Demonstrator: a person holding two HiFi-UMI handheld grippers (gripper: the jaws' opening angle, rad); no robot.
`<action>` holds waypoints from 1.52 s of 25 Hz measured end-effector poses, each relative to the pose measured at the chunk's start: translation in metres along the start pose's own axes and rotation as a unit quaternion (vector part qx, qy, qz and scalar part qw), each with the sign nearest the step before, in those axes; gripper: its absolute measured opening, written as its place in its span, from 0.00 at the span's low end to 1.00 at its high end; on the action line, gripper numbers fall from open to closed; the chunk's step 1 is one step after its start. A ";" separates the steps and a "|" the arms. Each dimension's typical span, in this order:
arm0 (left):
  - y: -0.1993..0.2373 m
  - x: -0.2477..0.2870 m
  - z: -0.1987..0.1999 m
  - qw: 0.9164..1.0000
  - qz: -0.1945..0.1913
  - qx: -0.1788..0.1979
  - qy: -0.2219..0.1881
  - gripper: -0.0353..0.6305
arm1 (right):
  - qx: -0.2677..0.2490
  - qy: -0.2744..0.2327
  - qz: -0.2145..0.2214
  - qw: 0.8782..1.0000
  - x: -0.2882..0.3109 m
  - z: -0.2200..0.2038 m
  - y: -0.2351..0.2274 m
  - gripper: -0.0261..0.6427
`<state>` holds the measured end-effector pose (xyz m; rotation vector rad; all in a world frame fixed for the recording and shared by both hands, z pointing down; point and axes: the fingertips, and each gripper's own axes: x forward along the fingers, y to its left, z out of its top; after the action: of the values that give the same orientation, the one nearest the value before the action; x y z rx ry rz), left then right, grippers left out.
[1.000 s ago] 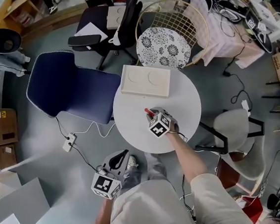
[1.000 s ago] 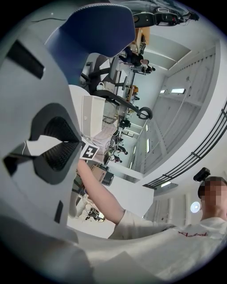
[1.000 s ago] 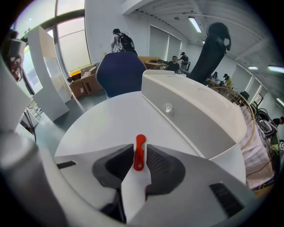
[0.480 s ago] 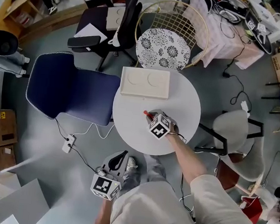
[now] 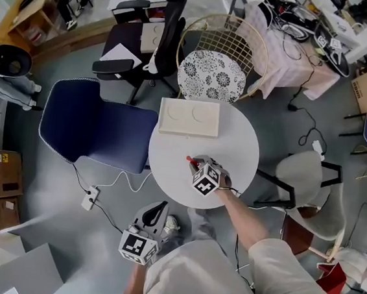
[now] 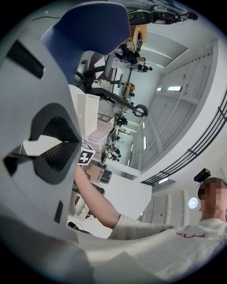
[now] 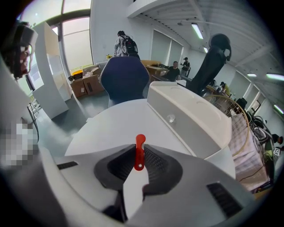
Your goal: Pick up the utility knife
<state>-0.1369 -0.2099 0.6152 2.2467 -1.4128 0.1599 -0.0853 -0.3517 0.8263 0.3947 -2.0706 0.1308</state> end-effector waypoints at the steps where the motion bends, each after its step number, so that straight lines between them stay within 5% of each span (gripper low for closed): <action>1: -0.002 -0.001 0.002 1.000 -0.003 0.003 -0.003 0.07 | 0.000 -0.006 -0.004 1.000 -0.006 0.003 0.002 0.14; 19: -0.046 -0.052 0.052 0.991 -0.053 0.084 -0.088 0.07 | -0.046 -0.104 -0.119 0.986 -0.137 0.066 0.034 0.14; 27: -0.062 -0.078 0.054 0.987 -0.065 0.104 -0.108 0.07 | 0.005 -0.175 -0.148 0.973 -0.190 0.085 0.059 0.14; 32: -0.071 -0.092 0.054 0.983 -0.079 0.123 -0.113 0.07 | 0.096 -0.254 -0.151 0.951 -0.227 0.089 0.080 0.14; 38: -0.078 -0.111 0.049 0.979 -0.092 0.137 -0.122 0.07 | 0.230 -0.364 -0.110 0.896 -0.275 0.080 0.117 0.14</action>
<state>-0.1271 -0.1136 0.5083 2.6883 -1.3599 0.0182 -0.0623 -0.1997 0.5578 1.1017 -2.7009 0.3866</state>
